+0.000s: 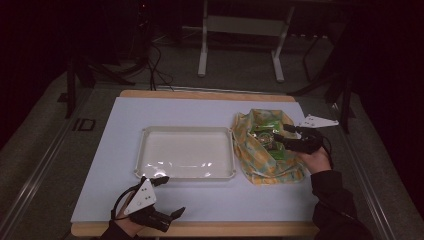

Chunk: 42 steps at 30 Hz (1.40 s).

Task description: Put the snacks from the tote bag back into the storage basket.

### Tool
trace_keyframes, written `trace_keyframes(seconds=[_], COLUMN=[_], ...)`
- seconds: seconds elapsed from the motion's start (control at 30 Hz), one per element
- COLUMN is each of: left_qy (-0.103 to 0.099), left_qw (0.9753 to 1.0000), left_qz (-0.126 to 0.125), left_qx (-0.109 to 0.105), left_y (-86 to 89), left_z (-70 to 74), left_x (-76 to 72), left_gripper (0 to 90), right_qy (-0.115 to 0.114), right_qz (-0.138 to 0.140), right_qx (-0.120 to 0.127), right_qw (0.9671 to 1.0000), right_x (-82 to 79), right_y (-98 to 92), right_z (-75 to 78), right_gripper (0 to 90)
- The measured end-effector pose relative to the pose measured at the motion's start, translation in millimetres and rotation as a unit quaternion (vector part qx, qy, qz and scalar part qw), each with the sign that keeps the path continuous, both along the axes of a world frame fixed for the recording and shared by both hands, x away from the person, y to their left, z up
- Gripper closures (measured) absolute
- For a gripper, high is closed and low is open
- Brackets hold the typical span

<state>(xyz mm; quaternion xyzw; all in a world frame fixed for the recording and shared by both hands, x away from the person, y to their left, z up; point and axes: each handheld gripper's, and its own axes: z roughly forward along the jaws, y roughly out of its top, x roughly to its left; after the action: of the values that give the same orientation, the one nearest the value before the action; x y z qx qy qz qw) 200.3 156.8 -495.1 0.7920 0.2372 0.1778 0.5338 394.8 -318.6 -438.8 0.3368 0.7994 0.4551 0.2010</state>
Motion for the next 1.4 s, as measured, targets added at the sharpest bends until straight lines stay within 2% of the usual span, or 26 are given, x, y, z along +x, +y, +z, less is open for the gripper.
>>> trace_keyframes(seconds=[0.2,0.43,0.7,0.87,1.03,1.27,1.33,1.4], left_qy=[0.0,0.003,0.001,-0.007,-0.01,-0.009,-0.009,-0.008], left_qw=[1.0,1.0,1.0,1.0,0.9999,1.0,1.0,1.0], left_qz=[0.0,0.0,0.0,0.0,-0.002,-0.004,-0.003,-0.003], left_qx=[0.002,0.003,0.0,0.0,0.0,-0.002,-0.002,-0.002], left_y=[-0.2,-1.0,-1.4,-1.3,-1.6,-1.9,-1.8,-1.6], left_z=[-0.2,-1.1,-1.2,-1.2,-1.3,-1.3,-1.2,-1.1], left_x=[0.3,1.7,1.8,1.3,0.9,0.8,0.9,1.0], left_gripper=[0.4,0.4,0.4,0.4,0.4,0.4,0.4,0.4], right_qy=[0.024,0.036,0.054,0.058,0.067,0.085,0.09,0.095], right_qz=[-0.023,-0.043,-0.054,-0.058,-0.057,-0.064,-0.058,-0.063], right_qx=[0.001,-0.002,-0.019,-0.011,-0.026,-0.02,-0.006,-0.014], right_qw=[0.9994,0.9984,0.9969,0.9965,0.9958,0.9941,0.9943,0.9934], right_x=[10.6,20.6,31.6,35.4,37.9,41.3,41.6,42.7], right_y=[-6.2,-13.2,-15.4,-18.0,-15.6,-16.6,-16.7,-15.8], right_z=[-18.8,-30.9,-44.6,-50.0,-56.2,-64.9,-66.2,-68.0], right_gripper=[43.4,49.0,52.9,53.9,55.4,55.6,55.5,55.6])
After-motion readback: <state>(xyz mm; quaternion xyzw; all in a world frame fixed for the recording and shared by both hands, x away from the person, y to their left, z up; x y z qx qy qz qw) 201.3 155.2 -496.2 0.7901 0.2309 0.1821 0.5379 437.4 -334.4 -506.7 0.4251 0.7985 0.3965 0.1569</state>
